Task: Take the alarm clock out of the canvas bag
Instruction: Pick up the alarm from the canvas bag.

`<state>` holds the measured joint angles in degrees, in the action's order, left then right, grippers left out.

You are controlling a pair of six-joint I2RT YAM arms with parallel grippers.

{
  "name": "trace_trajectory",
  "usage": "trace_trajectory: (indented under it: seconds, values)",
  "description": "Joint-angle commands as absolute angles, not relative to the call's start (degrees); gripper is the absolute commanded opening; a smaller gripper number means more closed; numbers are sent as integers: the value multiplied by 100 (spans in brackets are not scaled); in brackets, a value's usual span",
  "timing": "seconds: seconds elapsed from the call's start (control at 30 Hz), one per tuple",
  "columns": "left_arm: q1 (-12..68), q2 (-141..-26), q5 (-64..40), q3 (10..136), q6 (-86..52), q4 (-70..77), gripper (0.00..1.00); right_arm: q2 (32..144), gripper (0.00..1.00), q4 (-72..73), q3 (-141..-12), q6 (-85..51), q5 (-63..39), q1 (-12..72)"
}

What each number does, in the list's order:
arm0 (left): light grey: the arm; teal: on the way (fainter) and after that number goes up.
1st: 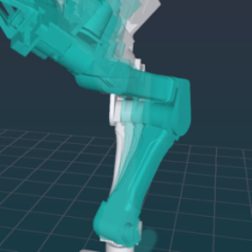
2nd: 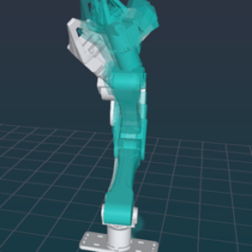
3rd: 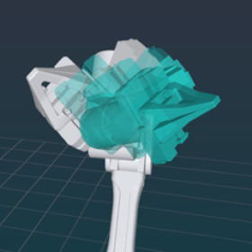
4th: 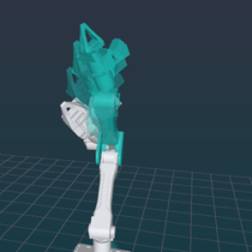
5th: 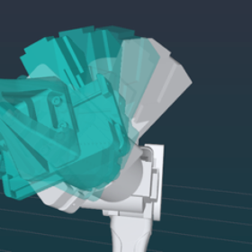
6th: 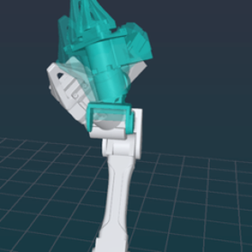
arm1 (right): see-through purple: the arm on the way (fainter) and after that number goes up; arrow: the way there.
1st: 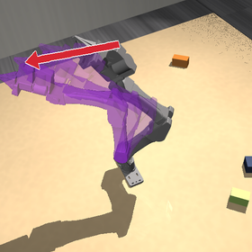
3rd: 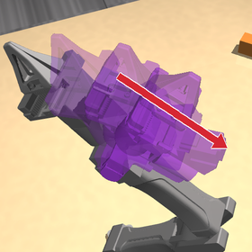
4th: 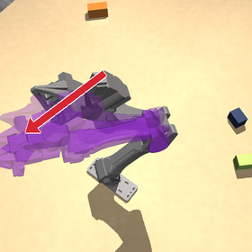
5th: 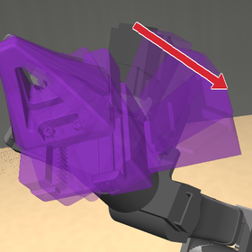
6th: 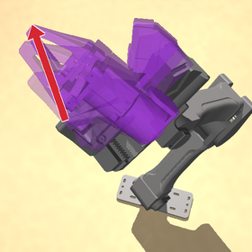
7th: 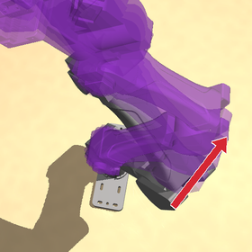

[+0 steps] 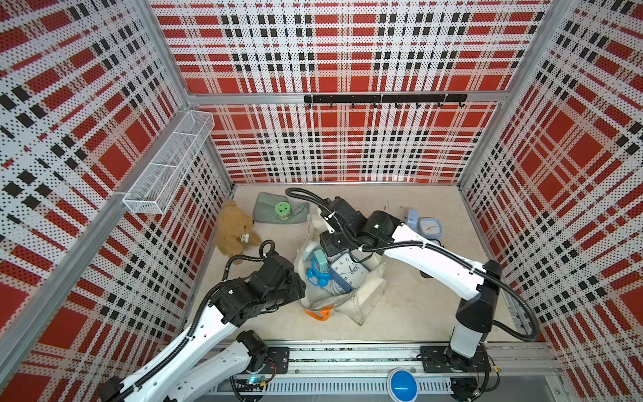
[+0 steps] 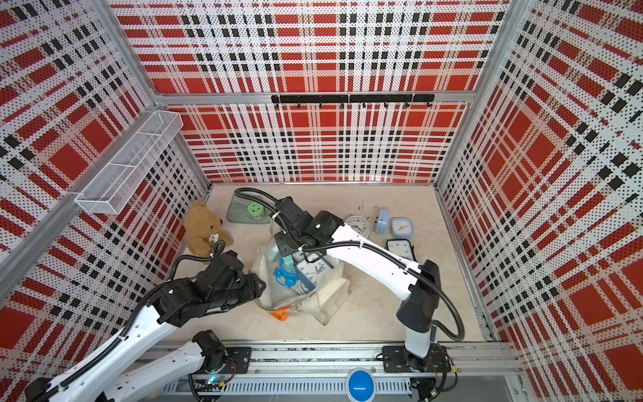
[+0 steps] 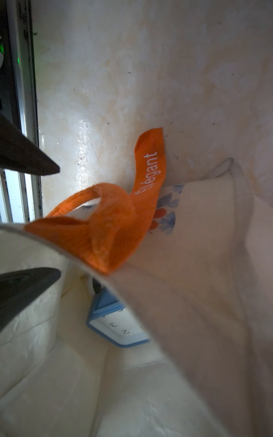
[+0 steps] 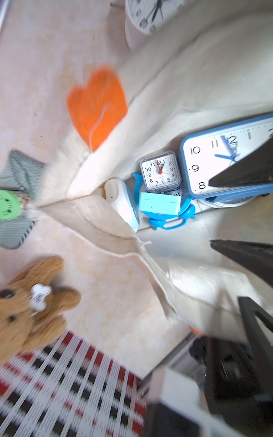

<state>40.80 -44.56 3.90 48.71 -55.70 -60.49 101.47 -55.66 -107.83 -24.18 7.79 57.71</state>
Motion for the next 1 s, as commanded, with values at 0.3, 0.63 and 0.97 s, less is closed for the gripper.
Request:
trace_trajectory:
  seconds: [0.3,0.63,0.97]
  values:
    - [4059,-4264,746,5198,-5603,-6427,73,10896,79,-5080,-10438,-2356,372,5746]
    - [3887,-4227,691,5109,-5502,-6427,75,11900,71,-4886,-10554,-2382,948,5722]
    - [3562,-4175,431,5001,-5335,-6324,75,12469,45,-4731,-10783,-2485,835,5658]
